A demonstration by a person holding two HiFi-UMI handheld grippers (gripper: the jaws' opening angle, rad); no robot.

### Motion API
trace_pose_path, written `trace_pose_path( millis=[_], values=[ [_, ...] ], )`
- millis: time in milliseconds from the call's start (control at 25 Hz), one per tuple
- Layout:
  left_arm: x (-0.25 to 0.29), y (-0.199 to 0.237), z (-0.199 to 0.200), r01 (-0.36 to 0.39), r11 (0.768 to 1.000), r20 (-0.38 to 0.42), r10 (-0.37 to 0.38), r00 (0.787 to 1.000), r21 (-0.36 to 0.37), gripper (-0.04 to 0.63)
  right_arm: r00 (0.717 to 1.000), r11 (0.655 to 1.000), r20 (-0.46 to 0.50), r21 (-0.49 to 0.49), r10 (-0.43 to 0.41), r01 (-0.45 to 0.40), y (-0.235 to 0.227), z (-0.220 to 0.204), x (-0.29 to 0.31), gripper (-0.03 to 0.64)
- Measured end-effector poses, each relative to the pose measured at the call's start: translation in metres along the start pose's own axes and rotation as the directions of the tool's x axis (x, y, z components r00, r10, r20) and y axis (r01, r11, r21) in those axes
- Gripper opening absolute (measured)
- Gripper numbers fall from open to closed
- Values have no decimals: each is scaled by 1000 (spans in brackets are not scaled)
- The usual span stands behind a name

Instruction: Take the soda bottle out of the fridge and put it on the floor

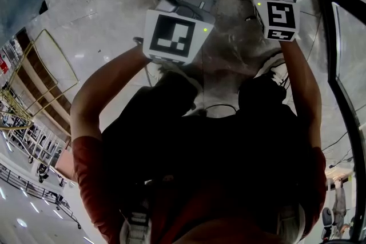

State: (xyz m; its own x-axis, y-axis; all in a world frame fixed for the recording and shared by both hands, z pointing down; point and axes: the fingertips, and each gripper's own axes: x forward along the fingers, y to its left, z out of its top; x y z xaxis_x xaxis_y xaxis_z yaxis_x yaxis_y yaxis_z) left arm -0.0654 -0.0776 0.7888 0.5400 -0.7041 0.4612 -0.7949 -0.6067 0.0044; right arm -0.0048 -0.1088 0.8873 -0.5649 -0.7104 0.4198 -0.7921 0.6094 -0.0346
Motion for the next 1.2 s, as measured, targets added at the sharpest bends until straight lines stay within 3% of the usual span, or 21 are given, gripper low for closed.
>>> trace_pose_path(
  millis=[1200],
  values=[
    [1,-4,-18,12,1000,-48,-12,999,-9,-2,1000,1000,12,9,-22,22,2,-15,-21,296]
  ],
)
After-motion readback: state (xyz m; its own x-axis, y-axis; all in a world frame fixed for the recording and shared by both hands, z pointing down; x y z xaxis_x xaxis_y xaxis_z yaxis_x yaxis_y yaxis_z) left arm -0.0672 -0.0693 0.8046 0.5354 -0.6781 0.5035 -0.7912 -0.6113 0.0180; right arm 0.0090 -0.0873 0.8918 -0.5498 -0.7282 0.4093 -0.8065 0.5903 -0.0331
